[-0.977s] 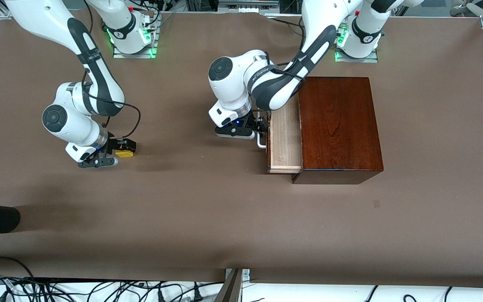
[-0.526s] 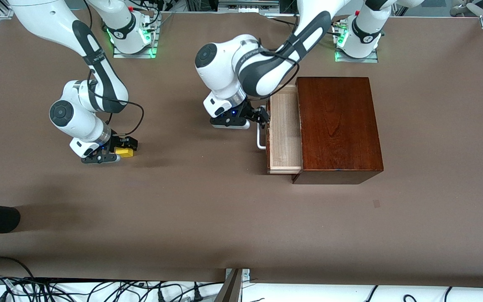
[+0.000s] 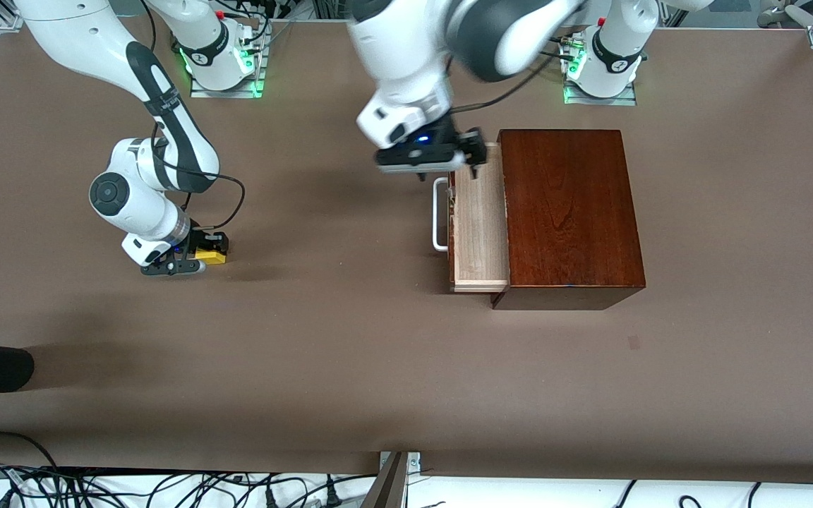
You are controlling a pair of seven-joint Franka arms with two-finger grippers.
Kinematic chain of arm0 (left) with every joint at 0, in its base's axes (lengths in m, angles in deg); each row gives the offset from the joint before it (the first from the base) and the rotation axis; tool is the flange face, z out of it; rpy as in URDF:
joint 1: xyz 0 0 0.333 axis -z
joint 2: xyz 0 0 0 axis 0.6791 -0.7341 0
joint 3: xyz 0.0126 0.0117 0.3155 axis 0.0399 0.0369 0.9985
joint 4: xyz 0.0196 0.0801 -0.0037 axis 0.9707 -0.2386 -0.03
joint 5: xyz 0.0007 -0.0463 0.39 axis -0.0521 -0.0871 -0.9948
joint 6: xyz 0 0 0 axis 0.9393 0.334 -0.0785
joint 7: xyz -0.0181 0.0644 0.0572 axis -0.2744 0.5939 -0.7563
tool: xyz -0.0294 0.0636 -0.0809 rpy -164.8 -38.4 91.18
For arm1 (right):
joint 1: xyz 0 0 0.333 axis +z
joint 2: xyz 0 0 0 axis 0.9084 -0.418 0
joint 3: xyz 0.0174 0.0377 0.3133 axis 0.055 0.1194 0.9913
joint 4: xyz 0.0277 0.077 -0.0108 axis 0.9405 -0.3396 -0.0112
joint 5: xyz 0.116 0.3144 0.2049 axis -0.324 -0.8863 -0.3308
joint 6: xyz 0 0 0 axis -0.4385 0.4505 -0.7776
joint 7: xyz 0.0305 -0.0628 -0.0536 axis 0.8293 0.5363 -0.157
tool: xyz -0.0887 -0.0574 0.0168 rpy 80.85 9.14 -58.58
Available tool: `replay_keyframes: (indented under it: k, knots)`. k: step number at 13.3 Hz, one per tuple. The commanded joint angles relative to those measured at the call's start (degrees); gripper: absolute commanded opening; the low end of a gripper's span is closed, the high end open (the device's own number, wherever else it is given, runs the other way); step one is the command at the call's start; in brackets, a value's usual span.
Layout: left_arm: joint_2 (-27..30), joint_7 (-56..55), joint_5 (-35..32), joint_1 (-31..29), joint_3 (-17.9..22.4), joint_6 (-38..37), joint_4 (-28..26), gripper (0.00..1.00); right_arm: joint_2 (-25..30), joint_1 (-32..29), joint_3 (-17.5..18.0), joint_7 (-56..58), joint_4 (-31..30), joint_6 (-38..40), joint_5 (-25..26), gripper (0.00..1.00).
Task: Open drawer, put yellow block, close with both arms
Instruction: 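Grasp the yellow cube with the right gripper while the left gripper withdraws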
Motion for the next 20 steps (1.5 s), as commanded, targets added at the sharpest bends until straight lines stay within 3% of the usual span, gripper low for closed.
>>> replay_keyframes:
  k: [1,6,11,14,18,20]
  knots:
    - [4.3,11.4,9.4,-12.4,-0.6,-0.8,-1.5,1.00,0.7,0.0,0.2,0.6,1.0,0.6,-1.1,0.00]
    - [8.4,33.4,12.2,-27.9,-0.6,-5.2,-1.4,1.00,4.7,0.7,1.6,0.7,13.1,19.5,-0.5,0.00]
    - [8.8,38.1,17.3,-36.6,0.5,-7.8,-1.4,1.00,4.0,4.0,3.0,0.4,35.6,44.1,1.4,0.00]
    - [12.0,39.1,17.3,-36.2,5.6,-6.8,-4.1,1.00,4.2,9.6,3.1,0.9,41.1,49.4,2.7,0.00]
    - [22.1,39.0,18.2,-28.1,19.6,7.1,-19.2,1.00,3.0,23.8,3.4,1.6,46.9,50.3,7.2,0.00]
    - [27.4,39.1,18.4,-26.8,20.3,8.0,-24.8,1.00,0.3,30.4,3.4,2.0,51.2,50.1,9.4,0.00]
